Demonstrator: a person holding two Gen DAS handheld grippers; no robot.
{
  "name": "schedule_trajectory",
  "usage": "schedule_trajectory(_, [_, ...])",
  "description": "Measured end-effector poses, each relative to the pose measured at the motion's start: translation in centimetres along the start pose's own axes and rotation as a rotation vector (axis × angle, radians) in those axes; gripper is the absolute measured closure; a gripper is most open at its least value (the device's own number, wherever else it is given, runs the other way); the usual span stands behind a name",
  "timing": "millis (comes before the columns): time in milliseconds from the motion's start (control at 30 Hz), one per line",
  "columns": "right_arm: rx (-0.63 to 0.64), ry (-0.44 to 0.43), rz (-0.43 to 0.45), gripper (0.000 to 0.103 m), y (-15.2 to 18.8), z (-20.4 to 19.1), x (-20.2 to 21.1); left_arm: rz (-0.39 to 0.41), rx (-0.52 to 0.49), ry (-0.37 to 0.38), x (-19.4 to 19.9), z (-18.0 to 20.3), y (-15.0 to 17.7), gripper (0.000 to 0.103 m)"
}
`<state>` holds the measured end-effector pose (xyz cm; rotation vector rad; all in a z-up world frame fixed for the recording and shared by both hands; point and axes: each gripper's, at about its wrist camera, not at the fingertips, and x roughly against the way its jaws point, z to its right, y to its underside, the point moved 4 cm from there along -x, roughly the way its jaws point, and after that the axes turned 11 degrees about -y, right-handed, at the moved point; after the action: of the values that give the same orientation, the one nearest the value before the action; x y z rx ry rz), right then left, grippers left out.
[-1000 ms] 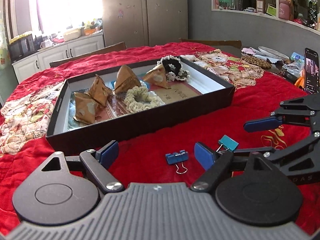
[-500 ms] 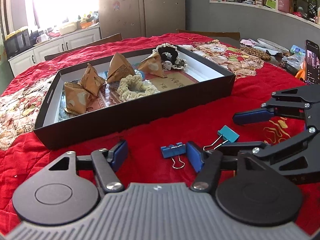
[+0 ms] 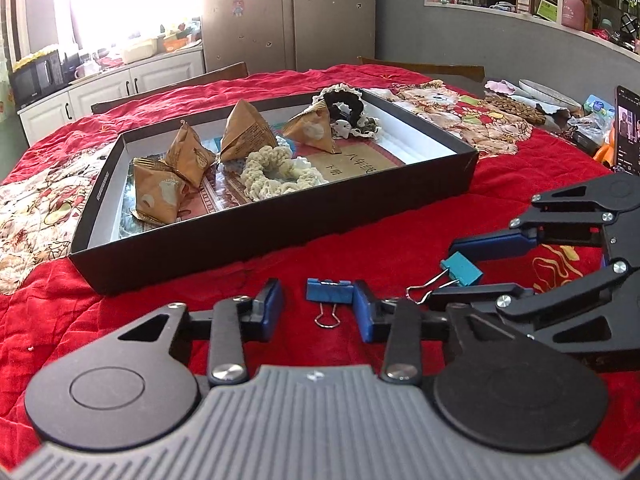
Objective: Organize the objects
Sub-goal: 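Close the left gripper on the blue binder clip while the right closes on the teal clip, then carry the blue clip into the box with the left gripper while the right carries the teal clip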
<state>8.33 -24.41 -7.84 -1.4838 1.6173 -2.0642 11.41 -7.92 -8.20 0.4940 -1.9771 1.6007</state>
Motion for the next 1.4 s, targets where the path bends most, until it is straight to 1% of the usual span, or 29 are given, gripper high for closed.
schedule_trajectory(67, [0.004, -0.005, -0.001, 0.075, 0.0, -0.1, 0.0, 0.0, 0.0, 0.0, 0.0, 0.0, 0.0, 0.067])
schedule_trajectory(100, [0.003, -0.01, -0.001, 0.076, 0.0, -0.1, 0.0, 0.0, 0.0, 0.0, 0.0, 0.0, 0.0, 0.068])
schedule_trajectory(367, [-0.006, -0.009, 0.001, 0.076, 0.0, -0.2, 0.0, 0.0, -0.002, -0.004, 0.0, -0.1, 0.0, 0.074])
schedule_trajectory(1167, [-0.023, -0.001, 0.01, 0.077, 0.1, -0.3, 0.3, 0.002, -0.005, -0.007, 0.4, -0.4, 0.2, 0.075])
schedule_trajectory(1400, [-0.023, 0.002, 0.021, 0.077, -0.2, -0.4, 0.7, 0.002, 0.006, 0.015, 1.6, -0.8, 0.1, 0.075])
